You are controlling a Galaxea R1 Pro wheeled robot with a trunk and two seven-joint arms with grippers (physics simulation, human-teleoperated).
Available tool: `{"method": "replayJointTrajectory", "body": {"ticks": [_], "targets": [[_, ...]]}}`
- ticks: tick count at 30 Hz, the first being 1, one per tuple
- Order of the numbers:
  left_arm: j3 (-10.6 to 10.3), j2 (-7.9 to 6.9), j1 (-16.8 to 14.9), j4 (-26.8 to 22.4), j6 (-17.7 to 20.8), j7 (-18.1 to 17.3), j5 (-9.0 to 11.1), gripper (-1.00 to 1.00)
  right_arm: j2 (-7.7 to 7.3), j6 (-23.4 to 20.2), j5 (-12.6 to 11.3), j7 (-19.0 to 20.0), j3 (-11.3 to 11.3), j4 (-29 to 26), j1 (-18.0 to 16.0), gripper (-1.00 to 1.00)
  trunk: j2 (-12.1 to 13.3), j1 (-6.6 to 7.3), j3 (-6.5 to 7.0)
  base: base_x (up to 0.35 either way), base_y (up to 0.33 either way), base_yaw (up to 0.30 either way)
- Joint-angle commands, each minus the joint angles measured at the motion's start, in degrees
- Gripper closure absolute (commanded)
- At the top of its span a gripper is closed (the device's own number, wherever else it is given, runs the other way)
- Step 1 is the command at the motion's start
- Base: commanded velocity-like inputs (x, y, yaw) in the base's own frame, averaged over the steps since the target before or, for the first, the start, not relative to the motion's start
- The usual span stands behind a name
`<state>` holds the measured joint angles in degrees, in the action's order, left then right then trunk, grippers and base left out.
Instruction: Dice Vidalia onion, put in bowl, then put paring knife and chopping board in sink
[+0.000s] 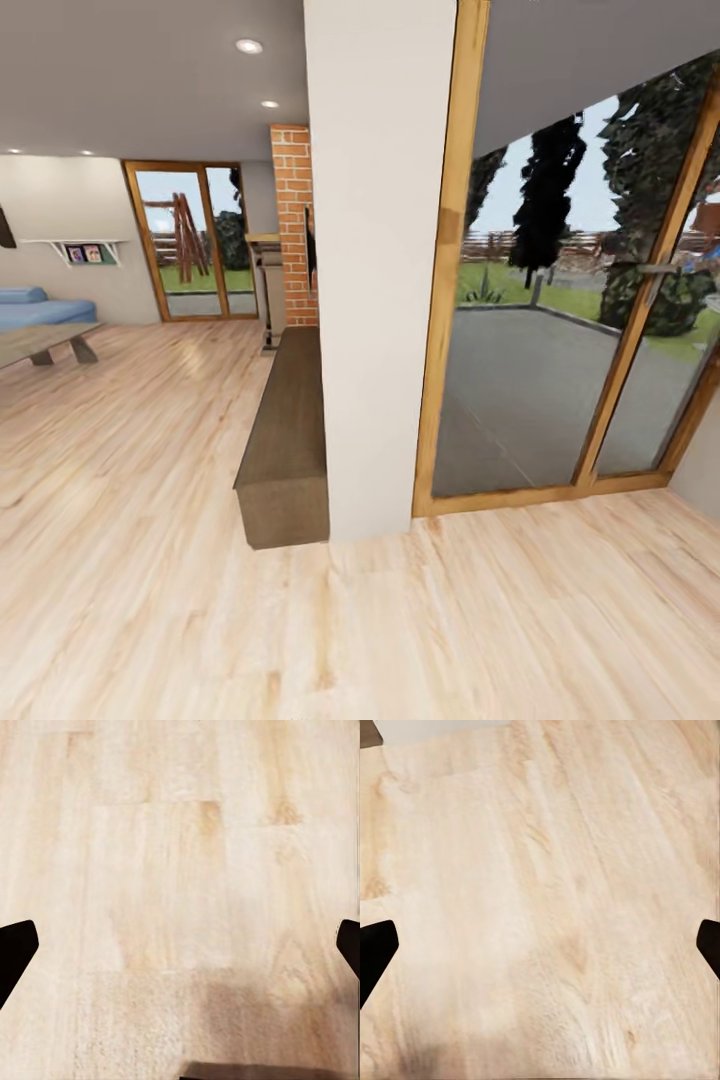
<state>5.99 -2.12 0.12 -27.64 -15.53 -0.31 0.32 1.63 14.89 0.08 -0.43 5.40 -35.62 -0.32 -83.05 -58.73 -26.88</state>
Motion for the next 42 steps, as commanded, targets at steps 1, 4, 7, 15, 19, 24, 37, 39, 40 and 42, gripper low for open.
{"method": "replayJointTrajectory", "body": {"ticks": [1, 4, 7, 15, 19, 24, 37, 39, 40, 42], "targets": [[0.1, 0.01, 0.0, 0.0, -0.1, 0.0, 0.0, -1.0, 0.05, 0.2, 0.0, 0.0, 0.1, 0.0, 0.0, -1.0, 0.0, 0.0, -0.05, -0.019, 0.0, -0.287], [0.1, 0.01, 0.0, 0.1, -0.1, 0.0, 0.0, -1.0, 0.04, 0.1, 0.0, 0.0, 0.1, 0.0, 0.0, -1.0, 0.0, 0.0, -0.05, -0.099, -0.056, -0.287], [0.1, 0.11, 0.0, 0.6, -0.1, 0.0, -0.1, -1.0, 0.04, 0.2, 0.0, 0.0, 0.1, 0.0, 0.0, -1.0, 0.0, 0.0, -0.05, -0.202, -0.141, -0.287], [0.1, 0.18, 0.0, 0.8, -0.1, 0.0, -0.1, -1.0, 0.04, 0.2, 0.0, 0.0, 0.1, 0.0, 0.0, -1.0, 0.0, 0.0, -0.05, -0.247, -0.179, -0.287], [0.1, 0.18, 0.0, 0.8, -0.1, 0.1, -0.1, -1.0, 0.04, 0.2, 0.0, 0.0, 0.1, 0.0, 0.0, -1.0, 0.0, 0.0, -0.05, -0.257, -0.188, -0.287], [0.1, 0.18, 0.0, 0.8, -0.1, 0.1, -0.1, -1.0, 0.04, 0.2, 0.1, -0.1, 0.1, 0.0, 0.0, -1.0, 0.0, 0.0, -0.05, -0.257, -0.192, -0.287], [0.1, 0.18, 0.0, 0.8, -0.9, 0.2, -0.2, -1.0, 0.04, 0.2, 0.1, -0.1, 0.1, 0.0, 0.0, -1.0, 0.0, 0.0, -0.05, -0.257, -0.197, -0.287], [0.1, 0.18, 0.0, 0.8, -0.9, 0.2, -0.2, -1.0, 0.04, 0.2, 0.1, -0.1, 0.1, 0.0, 0.0, -1.0, 0.0, 0.0, -0.05, -0.251, -0.212, -0.287], [0.1, 0.18, 0.0, 0.8, -0.9, 0.2, -0.2, -1.0, 0.04, 0.2, 0.1, -0.1, 0.1, 0.0, 0.0, -1.0, 0.0, 0.0, -0.05, -0.246, -0.215, -0.287], [0.1, 0.18, 0.0, 0.8, -0.9, 0.2, -0.2, -1.0, 0.04, 0.2, 0.1, -0.1, 0.1, 0.0, 0.0, -1.0, 0.0, 0.0, -0.05, -0.244, -0.216, -0.287]]}}
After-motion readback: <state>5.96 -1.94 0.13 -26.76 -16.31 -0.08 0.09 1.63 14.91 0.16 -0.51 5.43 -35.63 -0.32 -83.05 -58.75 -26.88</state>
